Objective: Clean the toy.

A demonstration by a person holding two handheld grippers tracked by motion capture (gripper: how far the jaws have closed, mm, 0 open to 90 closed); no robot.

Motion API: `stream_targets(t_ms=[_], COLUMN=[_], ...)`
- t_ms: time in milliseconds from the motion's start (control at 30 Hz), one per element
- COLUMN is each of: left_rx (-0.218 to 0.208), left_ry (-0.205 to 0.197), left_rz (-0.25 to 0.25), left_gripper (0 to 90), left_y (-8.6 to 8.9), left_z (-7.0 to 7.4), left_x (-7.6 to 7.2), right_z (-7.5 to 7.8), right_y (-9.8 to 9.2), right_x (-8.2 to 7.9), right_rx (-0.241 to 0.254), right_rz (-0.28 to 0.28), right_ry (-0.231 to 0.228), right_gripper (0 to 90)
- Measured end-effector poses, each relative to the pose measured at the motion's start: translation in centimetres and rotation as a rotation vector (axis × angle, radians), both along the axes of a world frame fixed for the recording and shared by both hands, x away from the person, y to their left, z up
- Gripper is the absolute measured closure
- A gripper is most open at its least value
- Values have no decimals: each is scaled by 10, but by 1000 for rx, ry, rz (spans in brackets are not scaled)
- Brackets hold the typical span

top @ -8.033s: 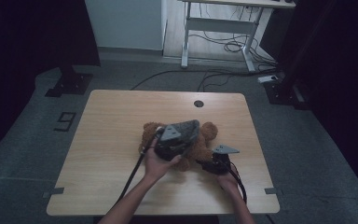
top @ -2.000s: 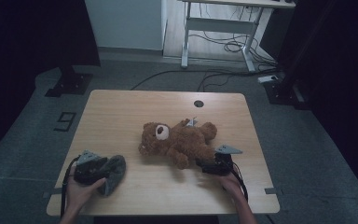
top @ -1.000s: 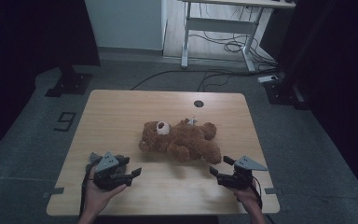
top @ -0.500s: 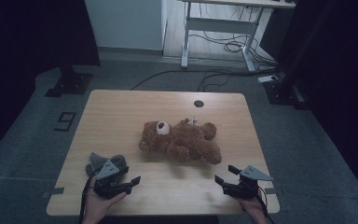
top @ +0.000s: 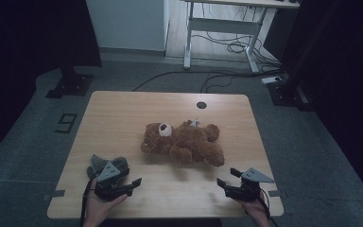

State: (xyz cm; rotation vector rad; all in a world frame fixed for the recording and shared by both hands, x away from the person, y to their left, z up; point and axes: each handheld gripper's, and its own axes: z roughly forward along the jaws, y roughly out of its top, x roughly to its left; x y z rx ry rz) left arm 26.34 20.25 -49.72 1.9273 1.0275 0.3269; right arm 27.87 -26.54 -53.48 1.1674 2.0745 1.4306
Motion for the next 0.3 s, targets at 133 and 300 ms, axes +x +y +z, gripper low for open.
stream_targets(t_ms=[133,300], left_rx=[-7,-4], left_ry=[-3,-1], left_rz=[4,-3], left_gripper=[333,324], left_y=[2,2], left_z=[1,1], left_x=[0,2], right_z=[2,3], right_y=[1,1], right_x=[-1,0], right_rx=[-2,-6], right_rz=[2,13], right_ry=[-9,-12], right_gripper=[218,206])
